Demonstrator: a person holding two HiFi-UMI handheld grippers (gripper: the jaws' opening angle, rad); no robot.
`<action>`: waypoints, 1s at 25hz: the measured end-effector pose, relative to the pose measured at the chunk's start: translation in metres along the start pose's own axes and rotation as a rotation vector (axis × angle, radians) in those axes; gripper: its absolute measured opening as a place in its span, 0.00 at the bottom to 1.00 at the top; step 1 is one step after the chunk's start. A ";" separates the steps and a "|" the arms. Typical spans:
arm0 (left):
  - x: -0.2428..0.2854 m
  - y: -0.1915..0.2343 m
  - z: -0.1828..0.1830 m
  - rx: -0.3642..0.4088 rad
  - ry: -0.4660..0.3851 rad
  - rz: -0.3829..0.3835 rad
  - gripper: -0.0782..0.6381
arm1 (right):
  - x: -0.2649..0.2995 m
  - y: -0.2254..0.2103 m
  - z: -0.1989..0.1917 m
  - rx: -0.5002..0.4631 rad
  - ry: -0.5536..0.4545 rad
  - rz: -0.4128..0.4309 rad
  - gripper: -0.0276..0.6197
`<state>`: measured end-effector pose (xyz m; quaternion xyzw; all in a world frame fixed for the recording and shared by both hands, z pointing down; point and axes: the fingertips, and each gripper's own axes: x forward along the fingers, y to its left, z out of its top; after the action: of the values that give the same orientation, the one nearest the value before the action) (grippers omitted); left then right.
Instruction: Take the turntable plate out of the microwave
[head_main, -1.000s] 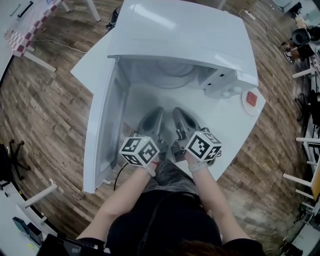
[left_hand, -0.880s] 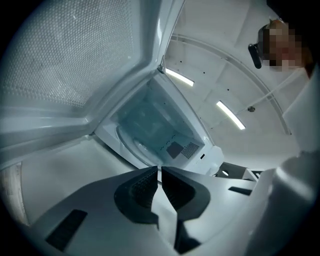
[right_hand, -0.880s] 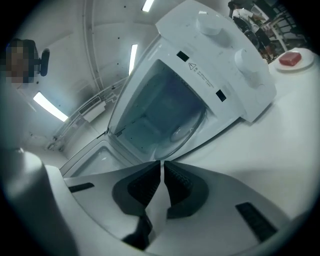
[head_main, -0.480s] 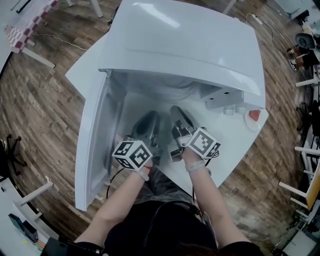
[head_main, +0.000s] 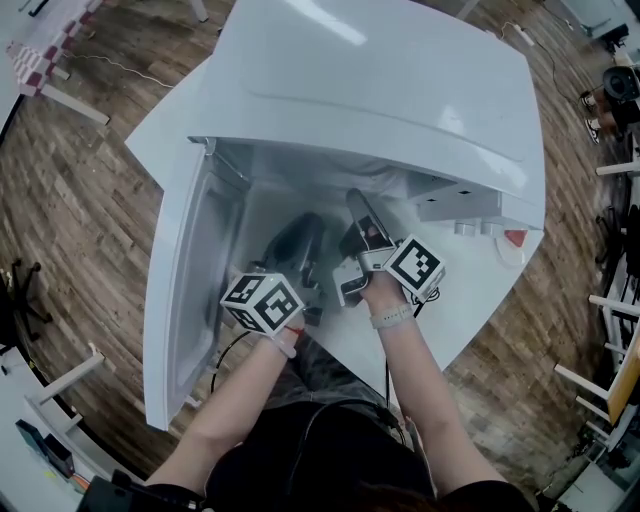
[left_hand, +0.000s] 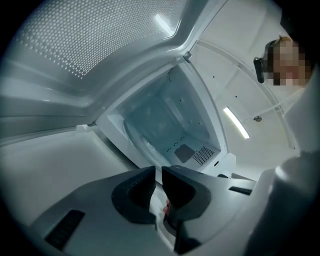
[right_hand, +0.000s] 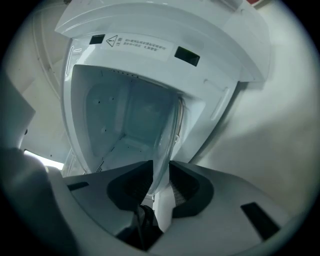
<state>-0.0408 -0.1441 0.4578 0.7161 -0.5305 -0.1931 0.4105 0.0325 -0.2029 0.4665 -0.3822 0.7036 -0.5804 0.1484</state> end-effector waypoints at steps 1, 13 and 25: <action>0.001 0.001 0.001 -0.008 -0.004 0.000 0.15 | 0.001 -0.001 0.001 0.016 -0.005 0.000 0.22; 0.012 0.008 0.006 -0.222 -0.042 -0.009 0.22 | 0.004 -0.002 0.000 0.112 0.002 0.029 0.15; 0.007 0.014 0.007 -0.331 -0.087 -0.029 0.24 | -0.017 -0.001 -0.018 0.174 0.033 0.065 0.14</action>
<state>-0.0512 -0.1541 0.4657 0.6372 -0.4985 -0.3144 0.4965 0.0322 -0.1787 0.4684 -0.3352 0.6648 -0.6406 0.1880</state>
